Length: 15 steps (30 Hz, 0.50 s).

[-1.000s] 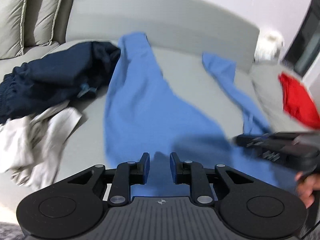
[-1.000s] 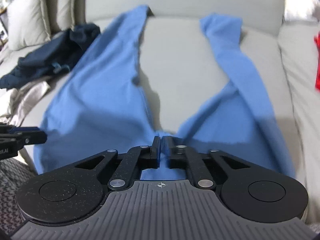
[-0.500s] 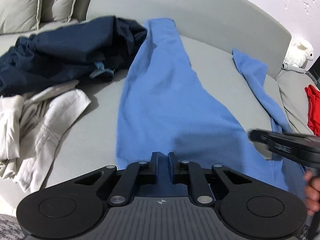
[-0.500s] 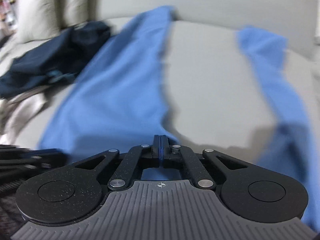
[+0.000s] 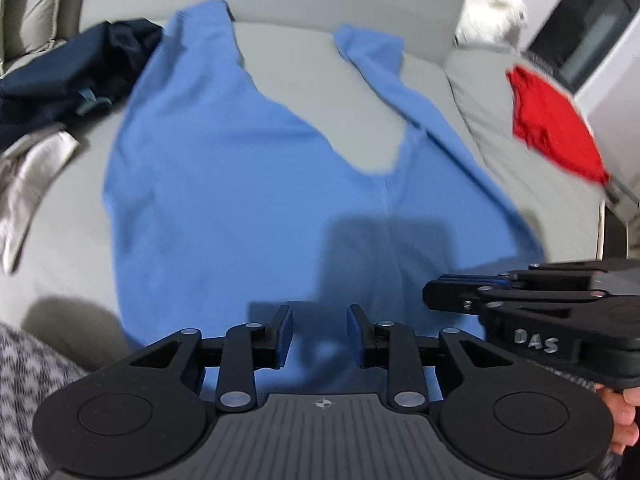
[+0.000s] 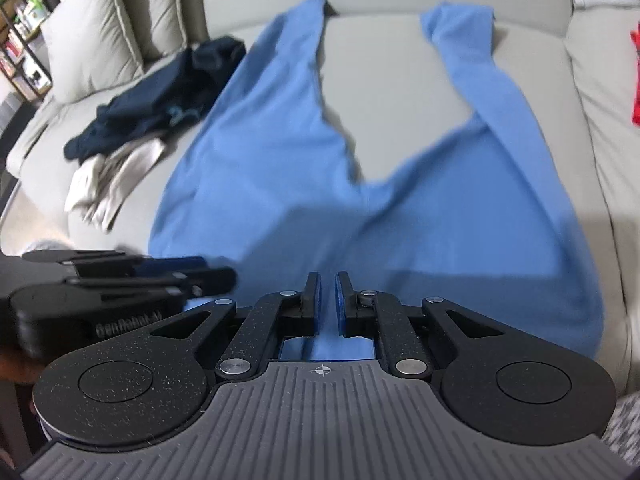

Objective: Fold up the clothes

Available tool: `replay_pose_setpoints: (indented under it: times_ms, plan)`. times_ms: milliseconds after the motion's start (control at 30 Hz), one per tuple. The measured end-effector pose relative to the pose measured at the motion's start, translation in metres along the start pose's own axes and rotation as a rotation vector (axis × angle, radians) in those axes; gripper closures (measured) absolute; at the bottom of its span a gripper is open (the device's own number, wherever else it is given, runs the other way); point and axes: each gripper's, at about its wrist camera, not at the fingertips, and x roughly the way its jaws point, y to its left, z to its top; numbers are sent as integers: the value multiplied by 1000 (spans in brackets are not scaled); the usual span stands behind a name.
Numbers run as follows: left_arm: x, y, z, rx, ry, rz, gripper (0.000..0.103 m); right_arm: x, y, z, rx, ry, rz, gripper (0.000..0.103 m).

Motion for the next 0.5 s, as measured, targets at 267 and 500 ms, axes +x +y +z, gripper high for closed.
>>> replay_pose_setpoints:
  times_ms: [267,500]
  plan:
    - [-8,15,-7,-63,28,37,77,-10,-22,-31,-37,79,-138,90]
    - [-10,-10,-7,34,-66,9,75,-68,-78,-36,94,-77,-177,72]
